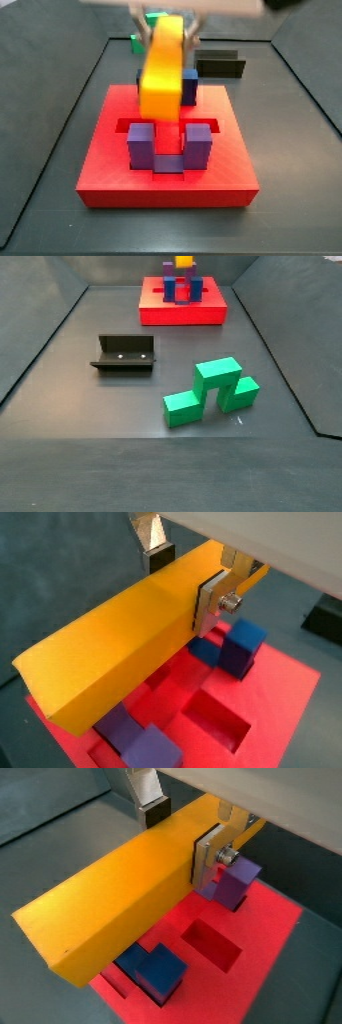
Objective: Pick up the yellow object. Move up. Move to above the board. Insert the yellow object.
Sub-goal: Insert the yellow object.
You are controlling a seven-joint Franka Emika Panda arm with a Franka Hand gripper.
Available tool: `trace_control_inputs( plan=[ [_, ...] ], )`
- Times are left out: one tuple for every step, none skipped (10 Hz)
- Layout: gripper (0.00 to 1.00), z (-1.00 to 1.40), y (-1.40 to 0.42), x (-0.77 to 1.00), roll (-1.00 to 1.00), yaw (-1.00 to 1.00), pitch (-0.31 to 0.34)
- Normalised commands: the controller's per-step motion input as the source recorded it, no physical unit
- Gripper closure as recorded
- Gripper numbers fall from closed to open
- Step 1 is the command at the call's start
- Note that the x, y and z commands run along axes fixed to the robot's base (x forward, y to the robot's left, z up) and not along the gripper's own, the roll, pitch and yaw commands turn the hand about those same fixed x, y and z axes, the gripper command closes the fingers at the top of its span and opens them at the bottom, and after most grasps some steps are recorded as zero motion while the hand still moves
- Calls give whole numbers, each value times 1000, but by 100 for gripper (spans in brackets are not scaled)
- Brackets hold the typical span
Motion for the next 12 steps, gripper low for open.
trace_control_inputs(
  plan=[
    [100, -957, 0, 346, 124, 0, 66],
    [100, -769, 83, 9, 153, 0, 0],
    [100, -63, 0, 0, -24, 0, -39],
    [100, 0, 0, -3, 0, 0, -37],
    [100, -151, -20, -271, 39, 0, -57],
    [100, -166, -131, -277, 10, 0, -93],
    [100, -131, -149, -89, 0, 0, -96],
    [100, -94, -29, 0, -29, 3, -53],
    [100, -26, 0, 0, -14, 0, -9],
    [100, -71, 0, -94, 0, 0, 0],
    [100, 0, -11, -406, 50, 0, -31],
    [100, 0, -83, -363, 49, 0, -56]
  ],
)
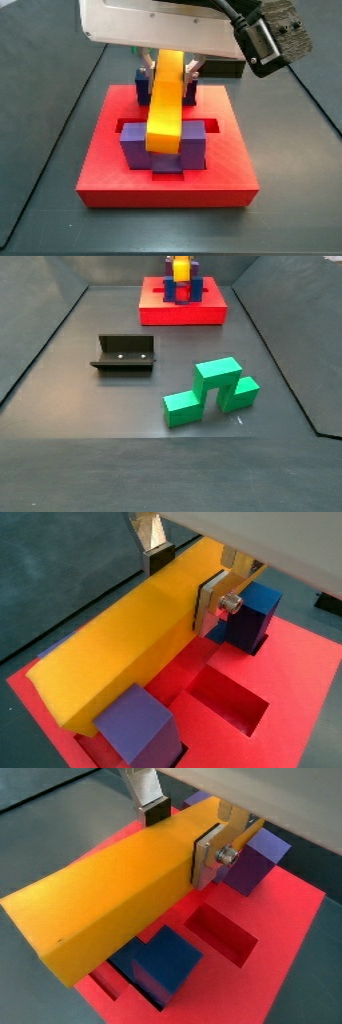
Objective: Pick up the yellow object. Move up. Move to above the board. Insert the yellow object.
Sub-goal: Insert the yellow object.
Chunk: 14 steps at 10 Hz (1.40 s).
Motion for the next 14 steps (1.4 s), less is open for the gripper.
trace_control_inputs(
  plan=[
    [100, 0, -43, -49, 0, 0, -4],
    [100, 0, 6, -80, 0, 0, 0],
    [100, 0, 0, -351, 39, -126, 0],
    [100, 0, 0, -197, 47, -29, 0],
    [100, 0, 0, -460, 77, -29, 0],
    [100, 0, 0, -477, 0, -17, 0],
    [100, 0, 0, -234, 0, 0, 0],
    [100, 0, 0, -134, 0, 43, 0],
    [100, -43, 0, -114, -40, 226, 0],
    [100, -34, 0, -223, -76, 169, 0],
    [100, -74, 0, -309, -66, 349, -17],
    [100, -37, -46, -114, -34, 294, -17],
    [100, -40, 0, 11, -7, 0, 0],
    [100, -434, 97, 317, -193, -243, 14]
  ],
)
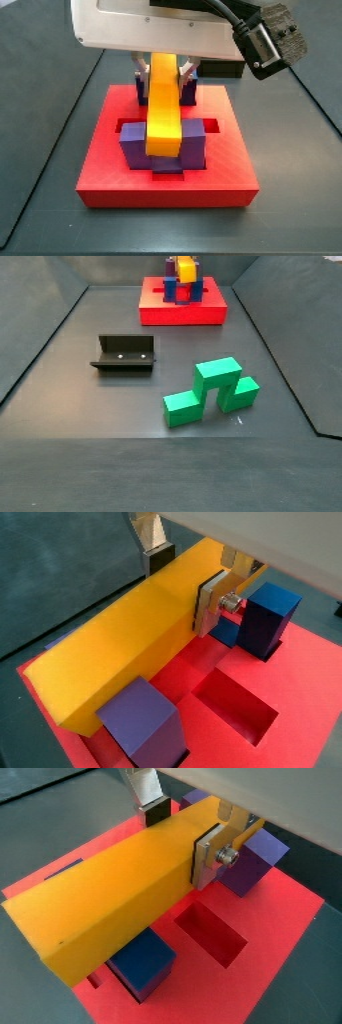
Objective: Pick up the yellow object. Move up. Move to above the board. Insert the yellow object.
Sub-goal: Insert the yellow object.
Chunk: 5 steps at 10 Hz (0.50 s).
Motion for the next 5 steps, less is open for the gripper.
trace_control_inputs(
  plan=[
    [100, -417, 157, 434, -323, -377, 34],
    [100, -369, 106, 477, -354, -360, 13],
    [100, -397, 54, 386, -344, -354, 0],
    [100, -274, 0, 0, -180, -14, -81],
    [100, -123, 0, -160, -73, 0, -100]
  ],
)
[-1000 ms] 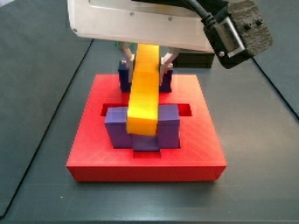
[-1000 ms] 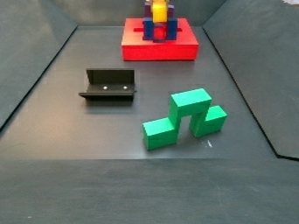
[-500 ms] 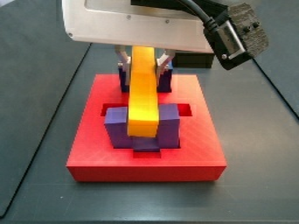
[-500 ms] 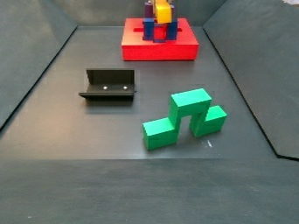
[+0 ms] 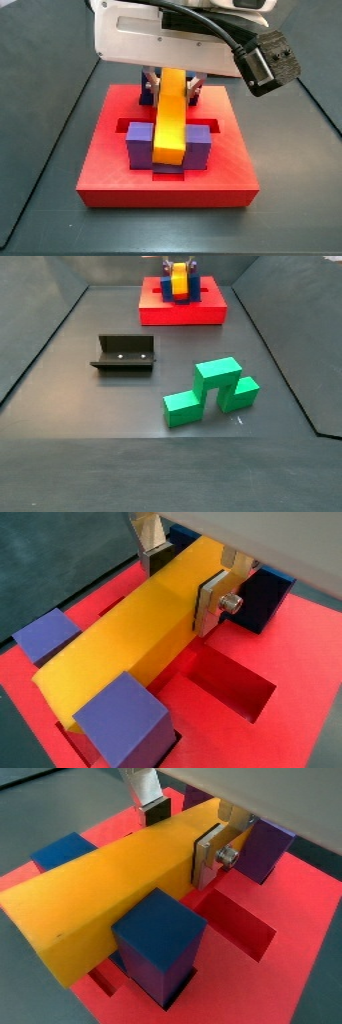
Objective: Pick up the yellow object. Move up. Move to above the board. Insert the yellow object.
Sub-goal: Insert the yellow object.
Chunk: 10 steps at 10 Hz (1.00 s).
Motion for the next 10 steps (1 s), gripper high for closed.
trace_control_inputs(
  plan=[
    [100, 0, 0, -109, 0, -77, 0],
    [100, -149, 51, -129, -79, -251, -51],
    [100, -486, -106, -260, -294, -163, -140],
    [100, -349, -203, -163, -347, -66, -126],
    [100, -297, -277, -126, -367, 0, -107],
    [100, -357, -306, -211, -333, 0, -119],
    [100, -29, 0, -114, -40, 20, -96],
    [100, 0, 40, -63, 0, 0, -9],
    [100, -43, 386, -77, -11, 9, 0],
    [100, -71, 417, 0, 0, 29, 0]
  ],
)
